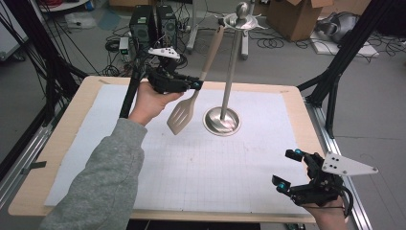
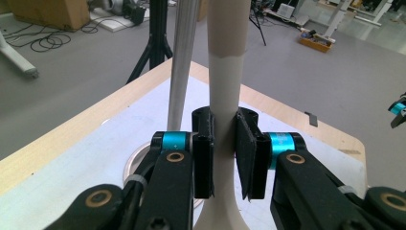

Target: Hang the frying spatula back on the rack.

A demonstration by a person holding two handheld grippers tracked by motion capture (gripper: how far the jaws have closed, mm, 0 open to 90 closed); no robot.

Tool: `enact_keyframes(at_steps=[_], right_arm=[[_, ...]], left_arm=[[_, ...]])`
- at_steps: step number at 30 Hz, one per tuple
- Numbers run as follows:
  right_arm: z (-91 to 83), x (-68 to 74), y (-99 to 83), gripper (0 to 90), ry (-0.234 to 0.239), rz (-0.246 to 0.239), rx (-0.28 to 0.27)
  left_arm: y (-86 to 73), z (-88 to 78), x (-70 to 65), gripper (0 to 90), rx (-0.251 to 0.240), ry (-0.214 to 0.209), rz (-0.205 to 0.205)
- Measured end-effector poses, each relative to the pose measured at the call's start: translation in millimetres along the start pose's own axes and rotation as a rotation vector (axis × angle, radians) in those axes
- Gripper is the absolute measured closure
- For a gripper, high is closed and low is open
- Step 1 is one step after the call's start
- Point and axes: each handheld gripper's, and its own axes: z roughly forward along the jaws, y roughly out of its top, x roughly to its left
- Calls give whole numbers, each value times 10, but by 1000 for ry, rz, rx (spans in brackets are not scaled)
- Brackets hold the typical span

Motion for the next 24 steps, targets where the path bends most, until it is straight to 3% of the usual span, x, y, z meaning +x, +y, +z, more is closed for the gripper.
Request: enact_keyframes(at_steps=[11, 24], right_arm=[[10, -7, -4, 50, -1, -4, -3], [8, -9, -4, 50, 1, -2, -4]], left_arm=[[-15, 66, 11, 778, -12, 25, 26], [-12, 176, 0, 778, -7, 31, 28]])
